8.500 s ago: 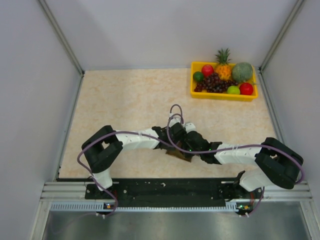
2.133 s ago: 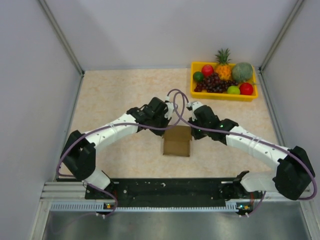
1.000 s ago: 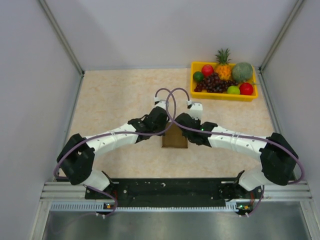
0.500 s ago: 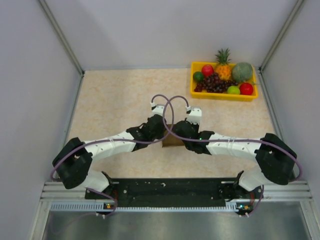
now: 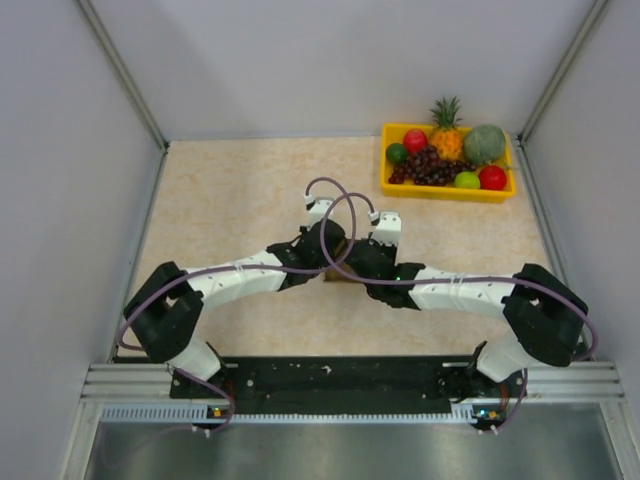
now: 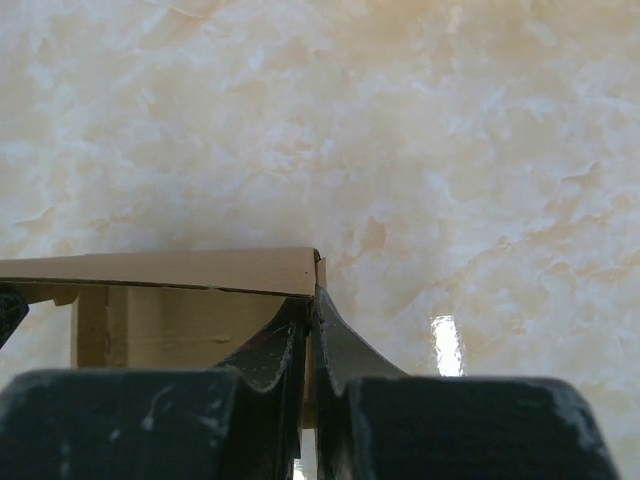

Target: Fold the paper box

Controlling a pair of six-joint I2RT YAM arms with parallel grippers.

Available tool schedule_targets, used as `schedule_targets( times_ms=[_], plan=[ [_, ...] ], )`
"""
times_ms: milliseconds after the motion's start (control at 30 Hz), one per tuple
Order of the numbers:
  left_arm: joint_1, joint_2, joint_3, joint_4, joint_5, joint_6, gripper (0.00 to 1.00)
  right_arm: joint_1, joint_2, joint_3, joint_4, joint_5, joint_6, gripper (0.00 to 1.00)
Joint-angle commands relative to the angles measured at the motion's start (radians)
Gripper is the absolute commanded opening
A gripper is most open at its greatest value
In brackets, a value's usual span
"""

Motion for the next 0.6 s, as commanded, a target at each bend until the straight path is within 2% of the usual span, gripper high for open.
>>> schedule_targets(
  times_ms=[0, 167, 300, 467, 567],
  plan=[
    [-0.004, 0.037, 0.074, 0.005, -0.016, -0.037, 0.0, 0.007, 0.033, 0.035, 0.035, 0.015, 0.018, 0.0],
    [-0.003, 0.057, 0.059, 0.042, -0.071, -0.023, 0.0, 0.007, 0.079, 0.052, 0.049, 0.016, 0.001, 0.0],
    [-0.004, 0.071, 0.051, 0.077, -0.053, -0.023, 0.0, 0.009, 0.094, 0.054, 0.052, 0.015, 0.003, 0.0],
    [-0.006, 0.051, -0.025, 0.188, -0.082, 0.016, 0.0, 0.007, 0.087, -0.005, 0.191, 0.036, -0.057, 0.0],
    [-0.003, 0.037, -0.055, 0.244, -0.109, 0.031, 0.0, 0.007, 0.077, -0.069, 0.348, 0.058, -0.135, 0.0]
  ],
)
